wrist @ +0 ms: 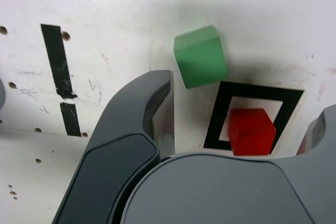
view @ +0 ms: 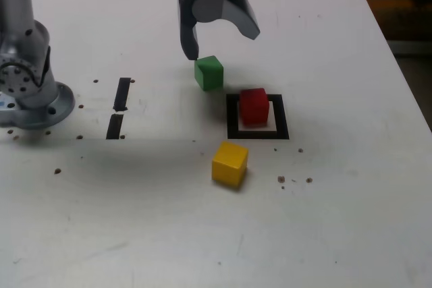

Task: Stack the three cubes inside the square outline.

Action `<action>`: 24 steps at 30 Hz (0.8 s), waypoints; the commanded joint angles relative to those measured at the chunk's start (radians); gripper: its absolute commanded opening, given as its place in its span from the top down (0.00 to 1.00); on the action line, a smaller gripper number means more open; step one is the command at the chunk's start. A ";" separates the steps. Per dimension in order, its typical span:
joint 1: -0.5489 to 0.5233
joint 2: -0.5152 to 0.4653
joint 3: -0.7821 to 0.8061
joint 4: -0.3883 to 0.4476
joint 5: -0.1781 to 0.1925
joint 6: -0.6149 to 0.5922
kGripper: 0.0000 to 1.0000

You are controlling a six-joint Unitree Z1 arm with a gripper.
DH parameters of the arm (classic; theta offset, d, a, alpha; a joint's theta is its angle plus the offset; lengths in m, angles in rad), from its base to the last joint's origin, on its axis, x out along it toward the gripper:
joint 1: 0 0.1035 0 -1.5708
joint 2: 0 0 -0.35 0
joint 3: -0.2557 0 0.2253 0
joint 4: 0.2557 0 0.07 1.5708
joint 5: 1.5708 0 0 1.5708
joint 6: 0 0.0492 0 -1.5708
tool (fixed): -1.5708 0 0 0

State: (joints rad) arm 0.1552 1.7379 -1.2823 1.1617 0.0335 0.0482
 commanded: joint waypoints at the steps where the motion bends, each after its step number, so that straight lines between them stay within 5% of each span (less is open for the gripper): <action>1: 0.014 0.001 0.007 -0.001 0.005 0.006 0.04; 11: 0.019 -0.013 0.023 -0.011 -0.014 0.070 0.04; 24: -0.231 -0.038 0.005 -0.030 -0.073 0.241 0.03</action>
State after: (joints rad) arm -0.0560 1.7083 -1.2722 1.1343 -0.0362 0.2821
